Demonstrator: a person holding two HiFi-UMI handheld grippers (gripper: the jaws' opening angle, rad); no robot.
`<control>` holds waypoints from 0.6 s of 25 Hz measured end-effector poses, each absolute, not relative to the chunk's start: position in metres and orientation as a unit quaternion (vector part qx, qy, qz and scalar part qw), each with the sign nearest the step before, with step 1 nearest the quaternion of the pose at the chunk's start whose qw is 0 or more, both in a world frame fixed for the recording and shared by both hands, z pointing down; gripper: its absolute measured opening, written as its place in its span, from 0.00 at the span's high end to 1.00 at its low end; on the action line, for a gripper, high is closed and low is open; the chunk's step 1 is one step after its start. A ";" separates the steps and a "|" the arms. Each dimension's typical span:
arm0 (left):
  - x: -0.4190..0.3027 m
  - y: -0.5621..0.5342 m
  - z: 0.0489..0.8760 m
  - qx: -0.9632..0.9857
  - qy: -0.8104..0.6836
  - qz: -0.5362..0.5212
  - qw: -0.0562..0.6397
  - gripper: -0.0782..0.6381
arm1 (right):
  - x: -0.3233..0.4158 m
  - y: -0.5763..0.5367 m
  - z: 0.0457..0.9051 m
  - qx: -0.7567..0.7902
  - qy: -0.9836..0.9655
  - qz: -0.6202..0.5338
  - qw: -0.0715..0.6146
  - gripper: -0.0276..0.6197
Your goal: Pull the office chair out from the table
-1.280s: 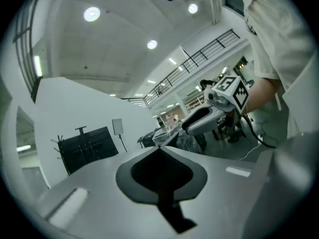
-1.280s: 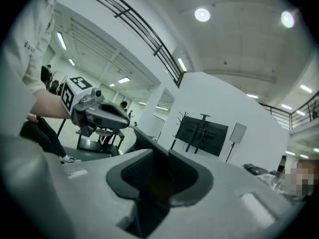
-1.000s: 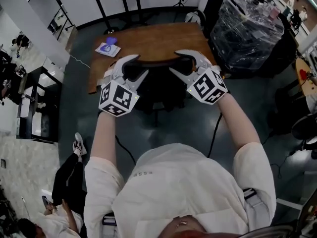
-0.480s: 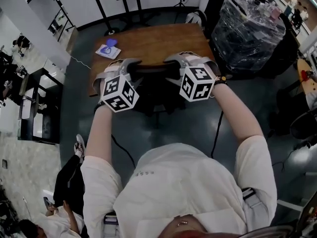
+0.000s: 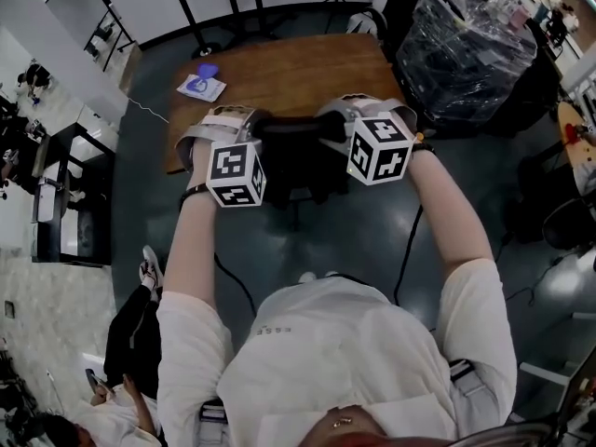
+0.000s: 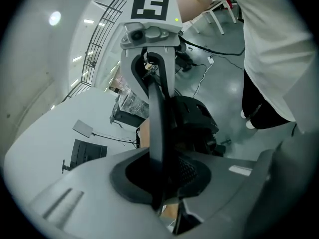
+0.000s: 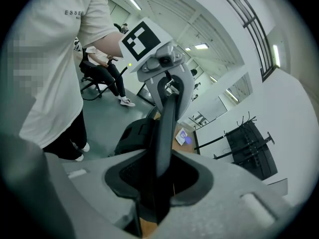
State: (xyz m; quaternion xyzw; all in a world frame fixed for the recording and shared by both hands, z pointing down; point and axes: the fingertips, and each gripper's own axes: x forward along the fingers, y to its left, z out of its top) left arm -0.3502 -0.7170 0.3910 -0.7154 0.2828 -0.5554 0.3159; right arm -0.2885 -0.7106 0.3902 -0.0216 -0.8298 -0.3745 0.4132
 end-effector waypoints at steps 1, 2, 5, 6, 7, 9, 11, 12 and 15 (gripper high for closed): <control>-0.349 -0.714 0.391 -0.714 0.281 -0.558 0.316 0.78 | -0.287 -0.708 0.390 -0.020 -0.829 -0.376 0.415 0.80; -0.348 -0.711 0.390 -0.713 0.279 -0.559 0.317 0.78 | -0.286 -0.706 0.388 -0.018 -0.827 -0.378 0.416 0.81; -0.344 -0.703 0.389 -0.710 0.280 -0.562 0.319 0.78 | -0.282 -0.701 0.387 -0.004 -0.821 -0.391 0.417 0.83; -0.344 -0.702 0.388 -0.707 0.284 -0.563 0.320 0.78 | -0.282 -0.699 0.387 0.002 -0.818 -0.396 0.416 0.83; -0.344 -0.700 0.388 -0.705 0.288 -0.564 0.321 0.78 | -0.282 -0.698 0.387 0.007 -0.816 -0.401 0.415 0.83; -0.342 -0.696 0.388 -0.702 0.293 -0.566 0.317 0.77 | -0.280 -0.694 0.387 0.013 -0.814 -0.404 0.416 0.83; -0.339 -0.688 0.389 -0.705 0.293 -0.567 0.309 0.77 | -0.277 -0.685 0.387 0.012 -0.814 -0.401 0.420 0.83; -0.338 -0.682 0.390 -0.708 0.291 -0.567 0.304 0.77 | -0.276 -0.680 0.387 0.011 -0.815 -0.399 0.421 0.83; -0.334 -0.664 0.389 -0.715 0.285 -0.570 0.288 0.77 | -0.273 -0.661 0.385 0.010 -0.816 -0.399 0.419 0.83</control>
